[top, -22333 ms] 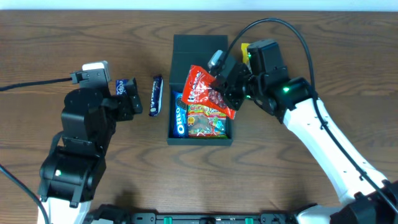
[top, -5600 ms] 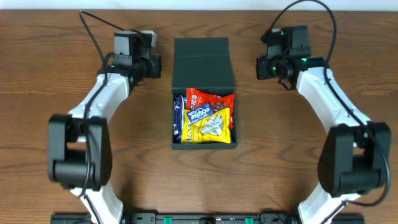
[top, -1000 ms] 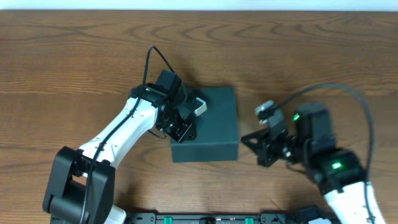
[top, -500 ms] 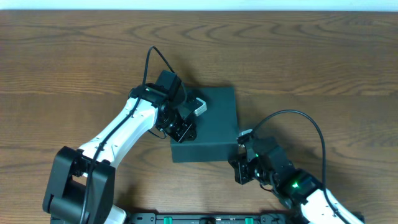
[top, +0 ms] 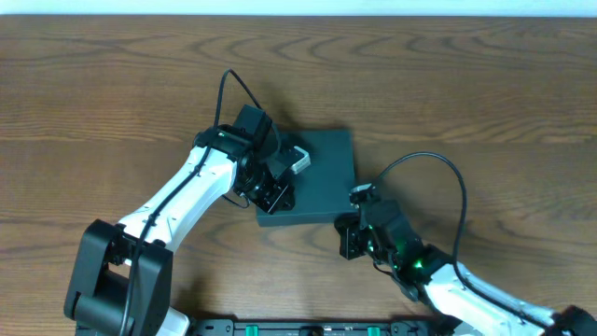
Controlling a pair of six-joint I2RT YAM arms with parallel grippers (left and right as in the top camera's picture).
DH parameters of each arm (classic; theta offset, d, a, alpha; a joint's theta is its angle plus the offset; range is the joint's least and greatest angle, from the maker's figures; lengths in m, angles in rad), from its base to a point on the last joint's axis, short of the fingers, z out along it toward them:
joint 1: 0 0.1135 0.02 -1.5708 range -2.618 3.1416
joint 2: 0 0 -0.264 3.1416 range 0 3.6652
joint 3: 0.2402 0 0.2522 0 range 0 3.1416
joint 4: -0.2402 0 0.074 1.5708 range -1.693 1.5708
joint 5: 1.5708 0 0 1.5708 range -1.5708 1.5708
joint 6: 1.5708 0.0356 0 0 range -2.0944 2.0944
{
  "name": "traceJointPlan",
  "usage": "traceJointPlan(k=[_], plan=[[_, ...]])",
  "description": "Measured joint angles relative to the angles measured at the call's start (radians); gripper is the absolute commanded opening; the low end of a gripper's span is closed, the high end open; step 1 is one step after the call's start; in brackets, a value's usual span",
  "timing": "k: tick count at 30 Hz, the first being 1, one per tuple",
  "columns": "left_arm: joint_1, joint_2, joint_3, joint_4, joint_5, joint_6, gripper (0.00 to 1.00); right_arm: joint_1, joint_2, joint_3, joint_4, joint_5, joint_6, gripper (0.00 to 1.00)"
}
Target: Pack container
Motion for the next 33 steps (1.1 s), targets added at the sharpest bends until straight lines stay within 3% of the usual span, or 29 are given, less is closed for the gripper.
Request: traceJointPlan(k=[5, 11, 19, 26, 27, 28, 29, 30, 31, 32, 33], plan=[[0.000, -0.001, 0.000, -0.004, 0.000, -0.004, 0.06, 0.001, 0.006, 0.000, 0.003, -0.058, 0.020, 0.01], [0.000, -0.066, 0.000, -0.011, 0.002, -0.013, 0.06, 0.001, -0.106, 0.026, -0.075, -0.138, 0.027, 0.02], [0.000, -0.420, 0.000, -0.046, -0.007, -0.061, 0.06, 0.003, -0.343, 0.285, -0.429, -0.159, -0.089, 0.02], [0.000, -0.687, 0.000, -0.116, -0.029, -0.095, 0.06, 0.003, -0.466, 0.481, -0.603, -0.150, -0.201, 0.02], [0.000, -0.718, 0.000, -0.117, -0.031, -0.103, 0.09, 0.003, -0.478, 0.496, -0.622, -0.143, -0.213, 0.06], [0.000, -0.747, 0.000, -0.119, -0.034, -0.108, 0.18, 0.003, -0.490, 0.509, -0.634, -0.141, -0.227, 0.17], [0.000, -0.788, 0.000, -0.121, -0.037, -0.119, 0.40, 0.003, -0.503, 0.520, -0.640, -0.139, -0.248, 0.38], [0.000, -0.809, 0.000, -0.121, -0.039, -0.122, 0.59, 0.003, -0.509, 0.523, -0.641, -0.136, -0.248, 0.51], [0.000, -0.835, 0.000, -0.121, -0.040, -0.125, 0.98, 0.003, -0.517, 0.525, -0.642, -0.134, -0.254, 0.86], [0.000, -0.861, 0.000, -0.121, -0.040, -0.129, 0.95, 0.003, -0.526, 0.526, -0.642, -0.133, -0.259, 0.99], [0.000, -0.877, 0.000, -0.122, -0.040, -0.132, 0.95, 0.003, -0.531, 0.526, -0.643, -0.132, -0.262, 0.99]])
